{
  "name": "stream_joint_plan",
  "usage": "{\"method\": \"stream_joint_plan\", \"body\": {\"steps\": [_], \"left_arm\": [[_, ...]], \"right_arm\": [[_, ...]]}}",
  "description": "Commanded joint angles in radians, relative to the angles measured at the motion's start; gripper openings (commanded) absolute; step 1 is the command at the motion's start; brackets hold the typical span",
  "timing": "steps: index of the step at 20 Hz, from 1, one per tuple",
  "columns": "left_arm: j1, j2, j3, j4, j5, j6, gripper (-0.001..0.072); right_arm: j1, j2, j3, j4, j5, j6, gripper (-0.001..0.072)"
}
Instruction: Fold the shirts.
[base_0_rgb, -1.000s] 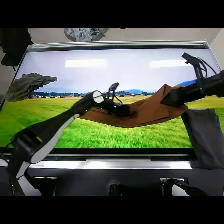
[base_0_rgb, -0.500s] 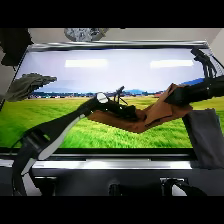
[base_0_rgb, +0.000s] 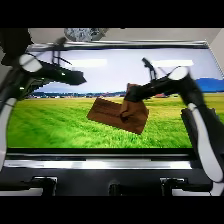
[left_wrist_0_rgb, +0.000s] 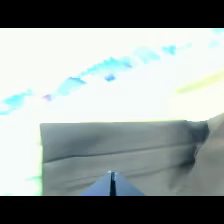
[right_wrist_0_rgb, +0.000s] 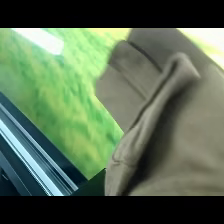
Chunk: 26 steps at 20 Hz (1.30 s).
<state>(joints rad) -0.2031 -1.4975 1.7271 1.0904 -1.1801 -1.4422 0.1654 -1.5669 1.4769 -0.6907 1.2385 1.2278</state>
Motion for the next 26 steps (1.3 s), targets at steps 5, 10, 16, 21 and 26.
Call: {"method": "stream_joint_plan", "body": {"steps": [5, 10, 16, 21, 26], "left_arm": [[0.121, 0.185, -0.003, 0.076, -0.071, 0.024, 0.0036], [0.123, 0.177, -0.047, 0.169, -0.076, 0.032, 0.0036], [0.122, 0.178, -0.076, 0.185, -0.077, 0.029, 0.0036], [0.113, 0.178, -0.076, 0.159, -0.078, 0.029, 0.0037], [0.095, 0.177, -0.076, 0.156, -0.077, 0.029, 0.0037]], "right_arm": [[0.137, -0.272, 0.001, 0.362, -0.247, -0.117, 0.0617], [-0.080, -0.160, 0.001, -0.034, 0.039, -0.069, 0.0617], [-0.302, -0.026, -0.156, -0.542, 0.248, 0.000, 0.0631], [-0.267, -0.029, -0.451, -0.045, -0.184, -0.085, 0.0628], [-0.199, -0.075, -0.461, 0.112, -0.254, -0.164, 0.0046]]}}
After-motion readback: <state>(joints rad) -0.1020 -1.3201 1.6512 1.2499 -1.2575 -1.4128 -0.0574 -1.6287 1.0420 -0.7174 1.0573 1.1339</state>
